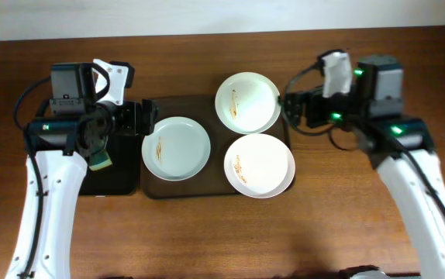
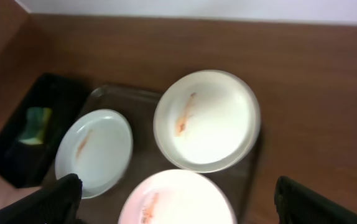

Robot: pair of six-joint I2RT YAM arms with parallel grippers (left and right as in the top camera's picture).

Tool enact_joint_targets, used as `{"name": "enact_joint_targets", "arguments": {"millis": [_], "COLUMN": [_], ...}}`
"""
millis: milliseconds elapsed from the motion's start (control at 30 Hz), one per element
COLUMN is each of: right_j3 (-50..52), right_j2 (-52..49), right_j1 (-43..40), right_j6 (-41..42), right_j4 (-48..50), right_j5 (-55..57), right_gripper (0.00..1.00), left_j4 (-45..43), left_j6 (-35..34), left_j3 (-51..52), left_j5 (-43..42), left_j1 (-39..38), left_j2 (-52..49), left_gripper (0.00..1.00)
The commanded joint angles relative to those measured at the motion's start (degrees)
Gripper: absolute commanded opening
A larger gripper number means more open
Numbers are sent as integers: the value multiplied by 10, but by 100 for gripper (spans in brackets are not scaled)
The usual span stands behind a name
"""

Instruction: Clean dirty plates on tray and stack at the side

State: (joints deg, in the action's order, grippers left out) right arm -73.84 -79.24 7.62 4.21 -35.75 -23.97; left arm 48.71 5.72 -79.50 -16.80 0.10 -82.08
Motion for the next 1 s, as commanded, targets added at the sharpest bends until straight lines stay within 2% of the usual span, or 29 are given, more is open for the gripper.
{"name": "enact_joint_targets", "arguments": {"millis": [0,100,233,367,467,600,633,800,900,967], "right_j3": [-29,-82,-93,-93,-93,-92,-92,-90,-90,-90], "right_j2": [-61,-136,-220,-276,-300,-316,-318,-329,-342,-343], "right_j1": [69,143,203,235,239,239,239,239,239,239], "right_j6": [62,100,107,117,117,117,117,117,117,117], "right_j4": [7,7,36,48,62,73,77,77,77,77], "right_j5": [3,71,102,138,147,159,159,187,187,187], "right_gripper": [98,100,91,89,88,89,89,93,93,93], "left_j4": [3,35,106,131,122,91,79,45,13,-7], "left_j6": [-97,-170,-193,-227,-269,-261,-240,-237,-237,-236], "left_j3": [-10,-10,-10,-10,-10,-10,-10,-10,-10,-10], "left_j5": [5,68,152,174,212,261,266,274,277,276], "left_j1": [31,107,117,117,117,117,117,117,118,118], "left_j2": [-3,-4,-35,-100,-146,-198,-216,-286,-316,-334], "left_gripper": [99,96,89,59,57,56,54,44,42,34]}}
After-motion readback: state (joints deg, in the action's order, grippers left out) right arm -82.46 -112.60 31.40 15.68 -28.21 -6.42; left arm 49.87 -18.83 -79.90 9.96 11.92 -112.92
